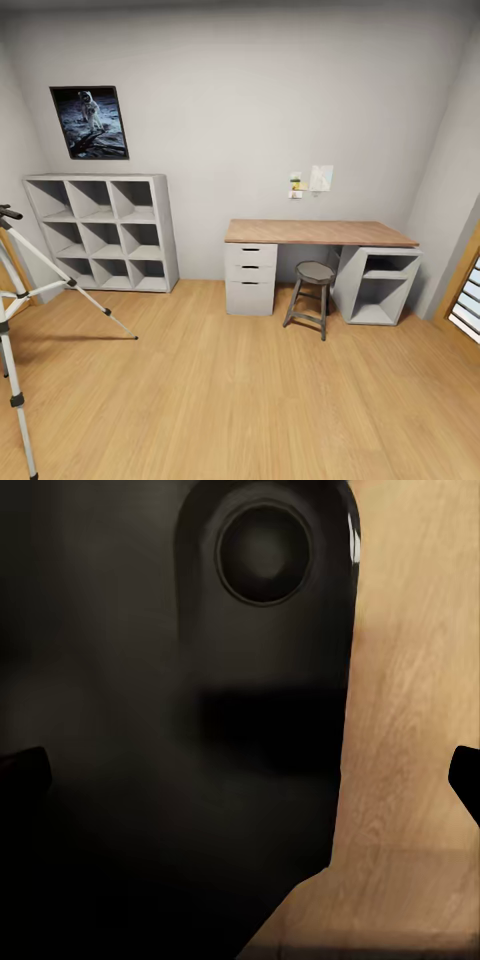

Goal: Attach the digital camera to the camera tripod in the bedroom.

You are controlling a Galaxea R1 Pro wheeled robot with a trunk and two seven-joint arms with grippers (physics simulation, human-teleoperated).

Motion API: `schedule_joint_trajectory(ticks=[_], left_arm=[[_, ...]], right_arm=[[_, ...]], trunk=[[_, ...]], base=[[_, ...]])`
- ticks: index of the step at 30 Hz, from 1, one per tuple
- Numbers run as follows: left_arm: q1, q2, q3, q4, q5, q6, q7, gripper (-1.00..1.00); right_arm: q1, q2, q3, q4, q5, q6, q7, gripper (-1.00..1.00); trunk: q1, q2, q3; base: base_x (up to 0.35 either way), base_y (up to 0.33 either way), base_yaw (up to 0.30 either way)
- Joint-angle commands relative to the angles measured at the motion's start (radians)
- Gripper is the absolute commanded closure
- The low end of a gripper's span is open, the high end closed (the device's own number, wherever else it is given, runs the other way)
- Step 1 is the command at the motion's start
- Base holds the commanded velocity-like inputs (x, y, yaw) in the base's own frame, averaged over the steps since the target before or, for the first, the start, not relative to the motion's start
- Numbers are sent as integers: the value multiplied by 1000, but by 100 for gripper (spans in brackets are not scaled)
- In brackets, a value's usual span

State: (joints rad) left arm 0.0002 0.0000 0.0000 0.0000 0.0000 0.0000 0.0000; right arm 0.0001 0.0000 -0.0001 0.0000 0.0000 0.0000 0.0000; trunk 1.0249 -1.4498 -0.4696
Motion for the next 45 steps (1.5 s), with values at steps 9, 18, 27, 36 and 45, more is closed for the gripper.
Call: schedule_joint_trajectory(ticks=[9, 18, 27, 36, 45], left_arm=[[2, -14, 13, -26, 13, -15, -3, -100], [3, -14, 13, -29, 11, -3, -3, -100], [3, -14, 14, -31, 12, -5, -3, -100], [3, -12, 11, -32, 82, -5, -3, -100], [3, -10, 8, -32, 189, -5, -3, -100]], right_arm=[[-2, -6, 4, 0, 3, -5, -5, -100], [-2, -5, 5, 0, 5, -4, -4, -100], [-2, -5, 5, 0, 3, -2, -4, -100], [-2, -6, 5, 0, 3, -3, -6, -100], [-2, -6, 3, -1, 4, -3, -6, -100]], trunk=[[0, 0, 0], [0, 0, 0], [0, 0, 0], [0, 0, 0], [0, 0, 0]], base=[[0, 0, 0], [0, 0, 0], [0, 0, 7], [0, 0, 222], [0, 0, 269]])
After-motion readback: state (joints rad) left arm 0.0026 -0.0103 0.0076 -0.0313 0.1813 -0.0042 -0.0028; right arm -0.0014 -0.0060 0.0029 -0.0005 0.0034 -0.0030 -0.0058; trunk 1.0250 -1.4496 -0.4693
